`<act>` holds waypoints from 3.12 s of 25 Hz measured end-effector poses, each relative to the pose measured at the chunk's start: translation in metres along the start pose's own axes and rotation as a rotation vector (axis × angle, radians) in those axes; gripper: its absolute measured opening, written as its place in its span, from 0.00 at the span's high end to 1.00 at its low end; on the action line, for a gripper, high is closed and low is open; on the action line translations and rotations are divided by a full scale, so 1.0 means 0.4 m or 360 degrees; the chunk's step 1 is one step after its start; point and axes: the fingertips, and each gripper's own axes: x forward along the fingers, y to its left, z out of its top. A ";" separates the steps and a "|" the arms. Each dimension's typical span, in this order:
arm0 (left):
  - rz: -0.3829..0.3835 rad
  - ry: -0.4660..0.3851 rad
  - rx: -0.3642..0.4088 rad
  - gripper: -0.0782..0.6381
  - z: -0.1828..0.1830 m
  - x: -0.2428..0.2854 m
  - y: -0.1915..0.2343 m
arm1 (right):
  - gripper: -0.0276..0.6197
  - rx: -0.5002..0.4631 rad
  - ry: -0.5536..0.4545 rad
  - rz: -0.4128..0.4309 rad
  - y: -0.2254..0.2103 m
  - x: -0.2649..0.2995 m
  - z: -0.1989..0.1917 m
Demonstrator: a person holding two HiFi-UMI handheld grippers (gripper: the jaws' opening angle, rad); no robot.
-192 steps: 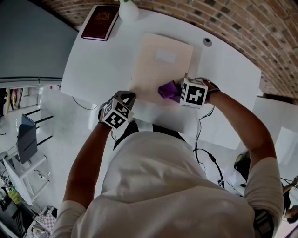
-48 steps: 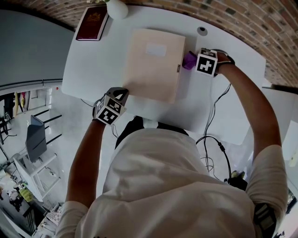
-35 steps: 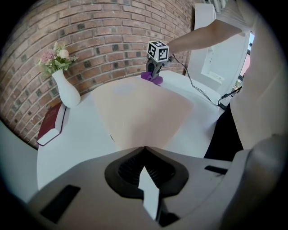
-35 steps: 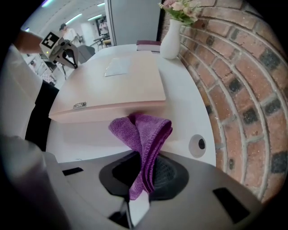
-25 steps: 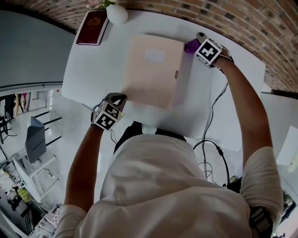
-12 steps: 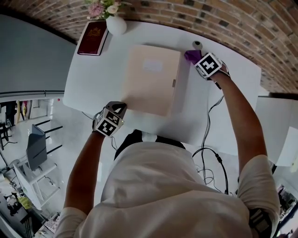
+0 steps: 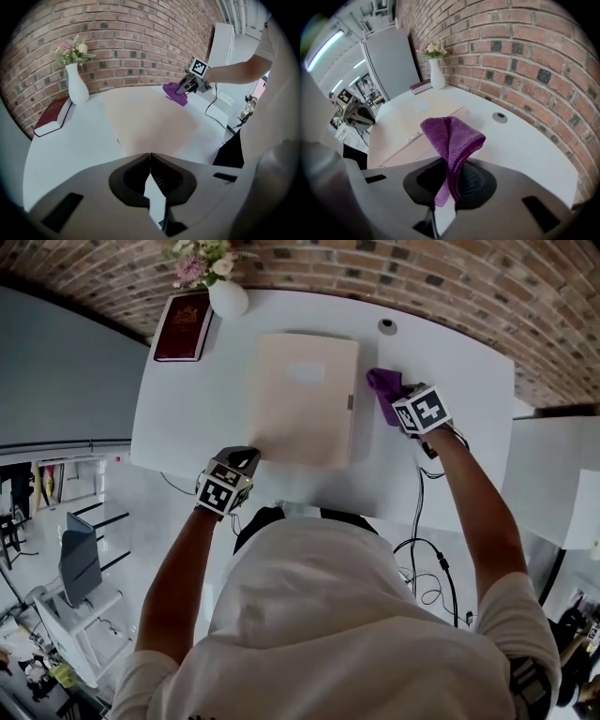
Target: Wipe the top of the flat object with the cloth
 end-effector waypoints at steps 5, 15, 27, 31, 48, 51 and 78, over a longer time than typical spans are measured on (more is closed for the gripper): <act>-0.0081 -0.0121 -0.0014 0.86 0.008 -0.028 0.000 | 0.84 0.0179 -0.0081 0.0012 0.142 -0.063 -0.056; -0.0333 -0.0469 -0.0247 0.86 0.045 -0.162 0.028 | 0.84 0.0485 -0.0317 -0.0031 0.431 -0.160 -0.067; -0.0536 -0.0535 -0.0162 0.86 -0.033 -0.342 0.045 | 0.84 0.0628 -0.0525 -0.0125 0.719 -0.219 -0.048; -0.0612 -0.0551 -0.0103 0.86 -0.060 -0.375 0.041 | 0.84 0.0663 -0.0545 -0.0151 0.807 -0.225 -0.049; -0.0707 -0.0622 -0.0021 0.86 -0.090 -0.480 0.029 | 0.84 0.0619 -0.0621 -0.0208 0.957 -0.273 -0.016; -0.0688 -0.0622 -0.0022 0.86 -0.096 -0.491 0.037 | 0.84 0.0588 -0.0618 -0.0198 0.970 -0.281 -0.010; -0.0796 -0.0579 0.0056 0.86 -0.137 -0.469 -0.069 | 0.85 0.0611 -0.0617 -0.0254 1.071 -0.352 -0.101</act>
